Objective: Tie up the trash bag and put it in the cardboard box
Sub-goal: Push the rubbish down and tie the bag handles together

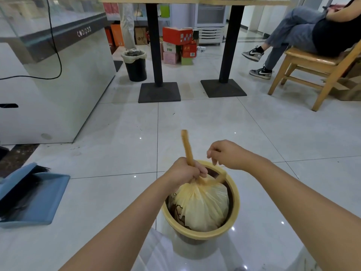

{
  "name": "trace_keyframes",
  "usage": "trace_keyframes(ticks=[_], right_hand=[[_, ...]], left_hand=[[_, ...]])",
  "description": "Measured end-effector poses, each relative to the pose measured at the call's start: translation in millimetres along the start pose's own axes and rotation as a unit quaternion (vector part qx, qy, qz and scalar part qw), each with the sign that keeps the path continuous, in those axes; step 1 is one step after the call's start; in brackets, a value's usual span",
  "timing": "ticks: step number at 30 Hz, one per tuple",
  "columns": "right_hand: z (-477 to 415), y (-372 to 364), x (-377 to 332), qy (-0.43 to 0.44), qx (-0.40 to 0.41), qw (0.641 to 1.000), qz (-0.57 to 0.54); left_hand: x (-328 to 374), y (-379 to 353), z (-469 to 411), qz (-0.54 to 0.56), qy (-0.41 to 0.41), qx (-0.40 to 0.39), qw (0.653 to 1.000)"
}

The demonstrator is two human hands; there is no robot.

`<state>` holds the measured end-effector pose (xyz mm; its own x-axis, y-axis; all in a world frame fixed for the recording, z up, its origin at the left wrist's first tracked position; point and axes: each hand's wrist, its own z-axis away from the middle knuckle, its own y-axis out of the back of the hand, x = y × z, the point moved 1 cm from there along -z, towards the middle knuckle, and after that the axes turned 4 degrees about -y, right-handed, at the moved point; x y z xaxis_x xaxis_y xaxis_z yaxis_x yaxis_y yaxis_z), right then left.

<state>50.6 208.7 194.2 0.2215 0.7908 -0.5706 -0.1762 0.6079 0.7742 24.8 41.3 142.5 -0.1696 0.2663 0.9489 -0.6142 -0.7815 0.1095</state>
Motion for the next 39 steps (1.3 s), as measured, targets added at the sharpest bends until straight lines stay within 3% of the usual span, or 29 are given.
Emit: trace_keyframes(ticks=[2, 5, 7, 8, 13, 17, 23, 27, 33, 39], right_hand=[[-6, -12, 4, 0.008, 0.010, 0.999, -0.031], [-5, -30, 1, 0.026, -0.049, 0.985, -0.161], [-6, -39, 4, -0.007, -0.061, 0.967, -0.246], [-8, -43, 8, -0.021, -0.061, 0.963, -0.261], [-6, -52, 22, -0.075, -0.123, 0.937, -0.317], [-5, -49, 26, -0.024, -0.152, 0.926, -0.344], [-6, -44, 24, 0.001, -0.064, 0.971, -0.231], [-4, -32, 20, -0.015, -0.009, 0.964, -0.265], [-2, -21, 9, -0.041, -0.069, 0.870, -0.486], [-4, -25, -7, -0.070, -0.080, 0.733, -0.672]], left_hand=[[4, -8, 4, -0.166, -0.043, -0.006, 0.985], [11, -15, 9, -0.422, -0.120, -0.030, 0.898], [11, -12, 12, -0.505, -0.172, 0.023, 0.846], [10, -10, 13, -0.512, -0.189, 0.059, 0.836], [-1, -3, 12, -0.458, -0.232, 0.183, 0.838], [-6, -3, 17, -0.388, -0.236, 0.248, 0.856], [-9, -1, 14, -0.318, -0.208, 0.229, 0.896], [-18, 10, 11, -0.131, -0.159, 0.170, 0.964], [-19, 7, 17, 0.019, -0.165, 0.122, 0.979], [-10, 10, 20, 0.299, -0.149, 0.139, 0.932]])
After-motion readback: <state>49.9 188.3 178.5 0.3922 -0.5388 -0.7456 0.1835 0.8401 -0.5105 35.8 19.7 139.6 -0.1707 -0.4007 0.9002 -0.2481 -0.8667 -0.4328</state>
